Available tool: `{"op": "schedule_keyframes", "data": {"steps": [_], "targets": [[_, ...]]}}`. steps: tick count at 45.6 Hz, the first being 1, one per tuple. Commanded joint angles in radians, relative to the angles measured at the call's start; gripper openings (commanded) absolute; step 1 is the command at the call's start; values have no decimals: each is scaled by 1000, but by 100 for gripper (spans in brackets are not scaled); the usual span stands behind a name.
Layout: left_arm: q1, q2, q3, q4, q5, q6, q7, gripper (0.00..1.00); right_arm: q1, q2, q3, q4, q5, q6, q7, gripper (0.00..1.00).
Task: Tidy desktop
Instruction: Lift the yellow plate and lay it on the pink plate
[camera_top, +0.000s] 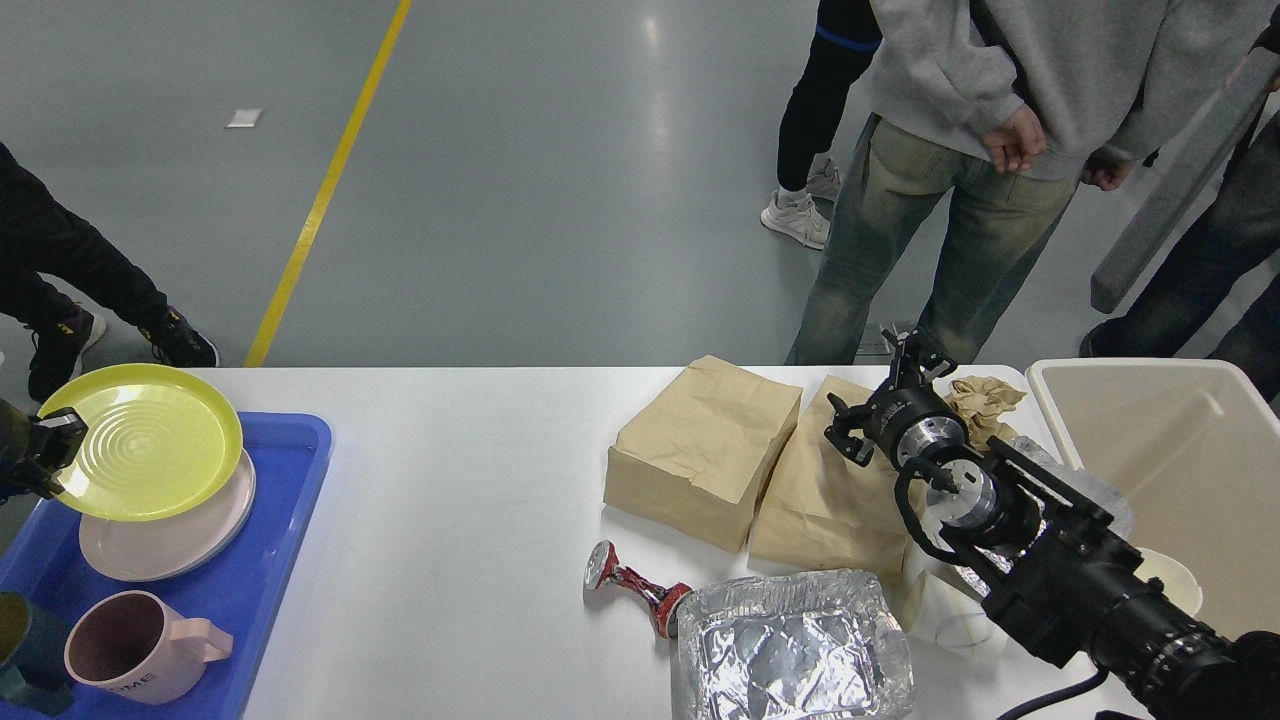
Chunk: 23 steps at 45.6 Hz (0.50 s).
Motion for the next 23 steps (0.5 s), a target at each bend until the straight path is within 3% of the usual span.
{"op": "schedule_keyframes", "data": {"steps": [1, 23], "targets": [[24, -6, -9, 1, 1, 5, 0, 0, 0, 0, 1, 0, 0, 0, 0, 100], [66, -33, -23, -1, 4, 3, 2, 1, 0, 0, 1, -1, 0, 0, 0, 100]]}}
